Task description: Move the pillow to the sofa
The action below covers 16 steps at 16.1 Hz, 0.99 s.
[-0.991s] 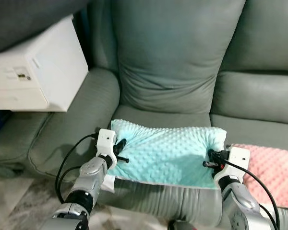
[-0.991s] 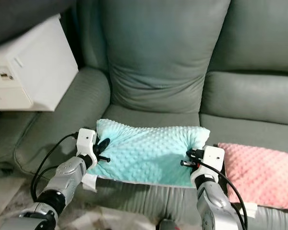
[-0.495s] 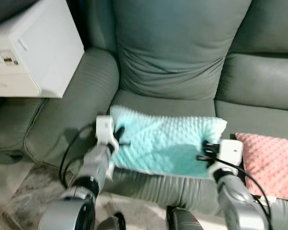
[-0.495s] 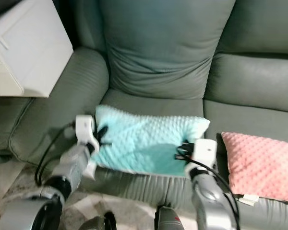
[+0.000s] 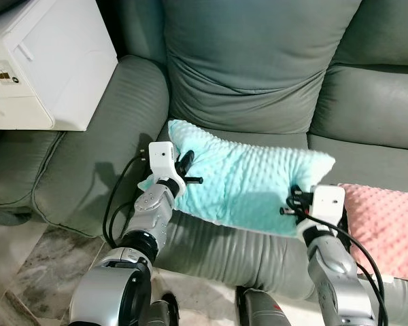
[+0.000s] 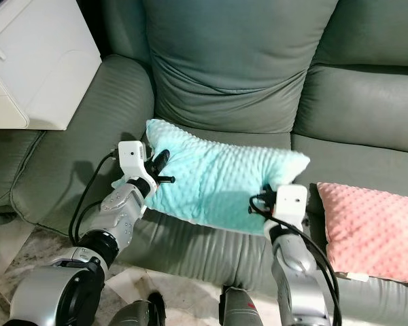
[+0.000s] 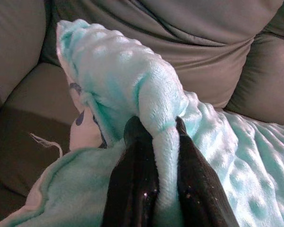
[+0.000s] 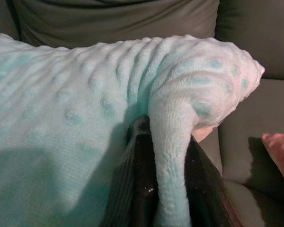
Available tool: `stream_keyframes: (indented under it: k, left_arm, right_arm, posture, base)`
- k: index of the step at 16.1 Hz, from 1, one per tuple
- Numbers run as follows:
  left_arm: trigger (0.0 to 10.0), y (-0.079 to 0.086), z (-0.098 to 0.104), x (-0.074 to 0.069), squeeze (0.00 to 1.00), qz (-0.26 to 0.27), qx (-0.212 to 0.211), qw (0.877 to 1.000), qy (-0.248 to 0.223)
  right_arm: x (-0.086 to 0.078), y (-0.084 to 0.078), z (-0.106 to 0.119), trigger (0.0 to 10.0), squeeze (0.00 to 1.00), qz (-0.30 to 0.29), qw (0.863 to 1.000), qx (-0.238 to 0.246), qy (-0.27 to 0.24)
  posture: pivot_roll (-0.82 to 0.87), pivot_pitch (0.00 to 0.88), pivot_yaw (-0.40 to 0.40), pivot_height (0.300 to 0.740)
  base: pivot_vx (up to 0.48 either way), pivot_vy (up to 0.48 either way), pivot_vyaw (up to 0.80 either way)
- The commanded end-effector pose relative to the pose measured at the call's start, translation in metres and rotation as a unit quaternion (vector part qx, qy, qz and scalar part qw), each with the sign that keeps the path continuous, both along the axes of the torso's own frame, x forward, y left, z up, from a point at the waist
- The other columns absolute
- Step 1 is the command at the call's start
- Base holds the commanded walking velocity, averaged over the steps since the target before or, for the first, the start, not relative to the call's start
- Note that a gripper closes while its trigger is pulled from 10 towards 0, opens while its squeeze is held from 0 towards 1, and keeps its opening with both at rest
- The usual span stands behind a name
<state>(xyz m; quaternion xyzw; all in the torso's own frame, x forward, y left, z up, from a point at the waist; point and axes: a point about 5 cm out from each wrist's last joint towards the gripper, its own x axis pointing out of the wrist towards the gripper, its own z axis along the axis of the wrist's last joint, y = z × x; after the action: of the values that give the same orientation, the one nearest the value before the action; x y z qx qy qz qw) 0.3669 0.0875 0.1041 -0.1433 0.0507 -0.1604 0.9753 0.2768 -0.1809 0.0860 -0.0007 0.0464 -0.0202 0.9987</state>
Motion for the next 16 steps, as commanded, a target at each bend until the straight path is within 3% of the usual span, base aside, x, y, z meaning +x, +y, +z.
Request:
stream_keyframes:
  k: [1,3,4,5,6,16]
  left_arm:
    - [10.0,0.003,-0.01,-0.005,0.0,0.001,-0.001,1.0,0.01]
    - [10.0,0.005,-0.012,-0.007,0.0,0.0,-0.003,1.0,0.011]
    - [10.0,0.006,-0.013,-0.007,0.0,0.001,-0.004,1.0,0.011]
    - [10.0,0.007,-0.013,-0.007,0.76,0.005,-0.006,1.0,0.011]
    - [10.0,0.008,-0.014,-0.008,0.99,0.009,-0.005,1.0,0.011]
    - [10.0,0.014,-0.023,-0.014,1.0,0.02,0.002,1.0,0.008]
  right_arm:
    - [-0.007,-0.002,-0.011,10.0,0.0,-0.004,1.0,0.0,0.018]
    - [-0.008,-0.005,-0.016,10.0,0.0,-0.014,1.0,0.005,0.024]
    - [-0.008,-0.006,-0.016,10.0,0.29,-0.014,1.0,0.015,0.024]
    - [-0.007,-0.008,-0.017,10.0,1.0,-0.019,0.999,0.021,0.024]
    - [-0.007,-0.009,-0.018,10.0,1.0,-0.026,0.999,0.03,0.025]
    - [-0.012,-0.009,-0.03,10.0,1.0,-0.037,0.997,0.058,0.042]
  posture:
    - [-0.24,0.328,0.086,0.74]
    - [-0.23,0.33,0.087,0.74]
    - [-0.23,0.332,0.087,0.74]
    - [-0.23,0.334,0.088,0.74]
    - [-0.23,0.335,0.088,0.74]
    - [-0.22,0.342,0.093,0.74]
  base:
    - [0.0,0.0,0.0]
    - [0.0,0.0,0.0]
    - [0.0,0.0,0.0]
    - [0.0,0.0,0.0]
    - [0.0,0.0,0.0]
    - [0.0,0.0,0.0]
